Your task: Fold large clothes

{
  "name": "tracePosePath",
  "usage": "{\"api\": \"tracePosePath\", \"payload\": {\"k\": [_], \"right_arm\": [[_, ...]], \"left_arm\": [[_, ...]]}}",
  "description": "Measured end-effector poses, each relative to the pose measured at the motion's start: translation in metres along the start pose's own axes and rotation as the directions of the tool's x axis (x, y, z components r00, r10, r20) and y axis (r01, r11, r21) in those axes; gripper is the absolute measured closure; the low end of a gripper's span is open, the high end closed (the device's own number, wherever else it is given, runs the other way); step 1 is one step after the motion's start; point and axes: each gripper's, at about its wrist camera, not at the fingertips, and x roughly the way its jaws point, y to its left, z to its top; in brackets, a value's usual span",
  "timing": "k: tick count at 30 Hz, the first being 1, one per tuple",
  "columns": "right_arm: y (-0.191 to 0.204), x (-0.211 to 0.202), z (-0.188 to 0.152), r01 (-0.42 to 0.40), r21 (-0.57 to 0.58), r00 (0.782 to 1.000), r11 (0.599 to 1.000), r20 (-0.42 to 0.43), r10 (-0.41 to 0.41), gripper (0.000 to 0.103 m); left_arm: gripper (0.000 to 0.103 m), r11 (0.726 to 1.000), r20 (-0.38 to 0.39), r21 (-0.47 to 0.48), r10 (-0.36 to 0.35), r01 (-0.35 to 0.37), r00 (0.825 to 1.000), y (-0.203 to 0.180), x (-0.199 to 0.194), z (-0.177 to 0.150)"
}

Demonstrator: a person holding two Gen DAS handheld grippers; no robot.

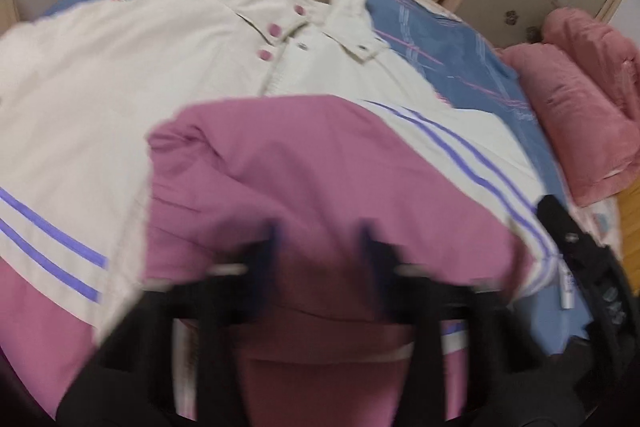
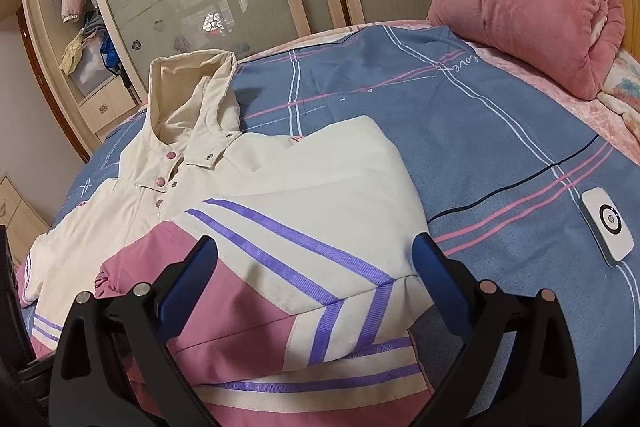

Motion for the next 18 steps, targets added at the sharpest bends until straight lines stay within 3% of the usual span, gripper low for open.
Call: {"api": "tracePosePath", "payload": {"k": [2,7,10,12,14,16,18], "right_arm": [[0.0,-0.001,-0.001,0.001,0.0,1.0,1.0,0.0,-0.001,0.005],[-0.006,-0.002,0.002,0.002,-0.004,1.0,1.0,-0.001,-0.002,0.005],[-0.023,-0.003,0.007,0.006,0.049,1.0,0.999,0.003,-0.006,0.005],[-0.039,-0.003,0.009,-0.001,0.105,1.0,0.994,-0.003,0.001,0.005],[-0.05,-0.002,0.009,0.002,0.142,1.0,0.99,-0.009,-0.001,0.005],[-0.057,-0.002,0.008,0.006,0.167,1.0,0.986,-0.015,-0.004,0.005],[-0.057,0.0,0.007,0.013,0.166,1.0,0.986,-0.021,-0.01,0.005]], "left_arm": [[0.103,0.999,0.004,-0.028,-0.019,0.019,1.0,0.008,-0.002,0.002],[0.103,0.997,0.094,-0.066,0.054,-0.048,0.994,0.024,-0.021,0.01],[0.103,0.996,0.083,-0.087,0.031,-0.024,0.996,0.033,-0.032,0.016],[0.088,0.996,0.068,-0.083,0.018,-0.012,0.997,0.035,-0.036,0.014],[0.028,0.997,0.079,-0.075,0.028,-0.022,0.996,0.036,-0.043,0.01],[0.017,0.996,0.126,-0.087,0.031,-0.021,0.992,0.041,-0.053,0.007],[0.015,0.995,0.13,-0.099,0.035,-0.022,0.991,0.049,-0.059,0.008]]}}
